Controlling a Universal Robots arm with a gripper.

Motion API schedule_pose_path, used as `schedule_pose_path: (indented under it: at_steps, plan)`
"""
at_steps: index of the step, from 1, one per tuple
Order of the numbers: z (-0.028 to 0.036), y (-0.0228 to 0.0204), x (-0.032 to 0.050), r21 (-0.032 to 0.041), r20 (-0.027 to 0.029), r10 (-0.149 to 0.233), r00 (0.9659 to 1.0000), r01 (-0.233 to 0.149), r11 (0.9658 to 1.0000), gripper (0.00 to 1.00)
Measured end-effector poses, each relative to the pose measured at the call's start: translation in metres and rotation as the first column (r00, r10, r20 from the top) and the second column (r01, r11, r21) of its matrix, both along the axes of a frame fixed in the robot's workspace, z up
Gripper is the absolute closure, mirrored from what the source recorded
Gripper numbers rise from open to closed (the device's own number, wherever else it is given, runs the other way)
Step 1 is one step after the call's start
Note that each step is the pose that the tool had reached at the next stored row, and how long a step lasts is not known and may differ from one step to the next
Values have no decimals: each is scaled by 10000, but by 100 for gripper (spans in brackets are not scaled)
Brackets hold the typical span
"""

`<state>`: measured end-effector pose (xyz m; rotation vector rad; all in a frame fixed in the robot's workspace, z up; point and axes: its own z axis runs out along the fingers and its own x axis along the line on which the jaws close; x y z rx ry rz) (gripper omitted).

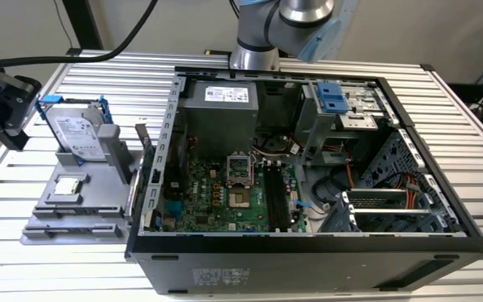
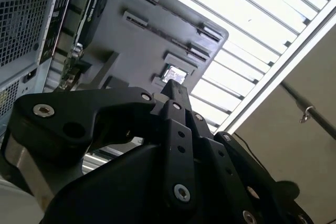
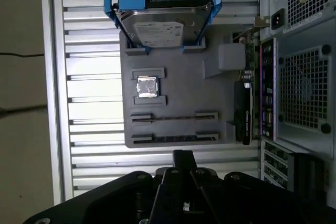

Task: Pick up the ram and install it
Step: 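Reach for the ram, then pick up the ram and move it above insertion slot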

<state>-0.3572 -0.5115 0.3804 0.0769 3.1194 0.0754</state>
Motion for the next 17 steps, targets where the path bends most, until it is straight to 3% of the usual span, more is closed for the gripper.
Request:
schedule_pose_path:
  at_steps: [4, 9, 13, 17]
  plan:
    - [0, 0, 0, 0, 1, 13, 10000, -13, 10000, 100]
    - [0, 0, -3, 0, 0, 601, 9982, -601, 9982, 100]
    - [-1, 0, -6, 1, 1, 1207, 9927, -1207, 9927, 100]
    - [0, 0, -8, 0, -1, 1859, 9826, -1859, 9826, 100]
